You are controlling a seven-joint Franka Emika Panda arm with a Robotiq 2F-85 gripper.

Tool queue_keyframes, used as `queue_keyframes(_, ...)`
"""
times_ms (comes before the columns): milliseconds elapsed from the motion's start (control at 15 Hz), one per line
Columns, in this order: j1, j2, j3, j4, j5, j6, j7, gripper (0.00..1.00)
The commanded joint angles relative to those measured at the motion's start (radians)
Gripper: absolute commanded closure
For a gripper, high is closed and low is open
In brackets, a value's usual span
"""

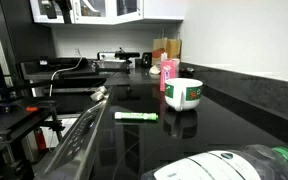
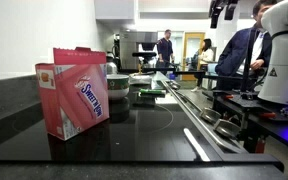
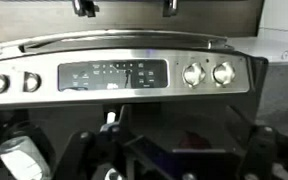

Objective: Pick up the marker and put it in the mug cup

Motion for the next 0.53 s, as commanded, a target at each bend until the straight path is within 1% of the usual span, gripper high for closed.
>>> queue_keyframes(0, -0.004, 0.003, 0.003, -0.01, 0.002, -0.005, -0.003, 0.0)
queue_keyframes(467, -0.004, 0.013, 0.003, -0.021, 0.002, -0.005, -0.003, 0.0)
